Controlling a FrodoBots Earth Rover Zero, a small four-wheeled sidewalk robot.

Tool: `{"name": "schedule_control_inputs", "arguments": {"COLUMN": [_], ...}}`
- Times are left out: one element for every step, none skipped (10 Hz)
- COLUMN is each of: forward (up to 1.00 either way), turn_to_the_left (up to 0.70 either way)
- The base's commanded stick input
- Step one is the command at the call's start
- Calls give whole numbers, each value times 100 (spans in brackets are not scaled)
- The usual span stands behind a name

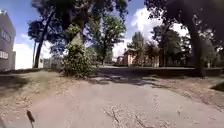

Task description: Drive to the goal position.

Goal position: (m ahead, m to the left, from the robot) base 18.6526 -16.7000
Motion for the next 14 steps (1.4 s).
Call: {"name": "schedule_control_inputs", "arguments": {"forward": [85, 85, 85, 85, 85, 85, 85, 85, 85, 85, 85, 85, 85, 85], "turn_to_the_left": [0, 0, 0, 0, 0, 0, 0, 0, -34, -34, -34, -34, -34, -27]}}
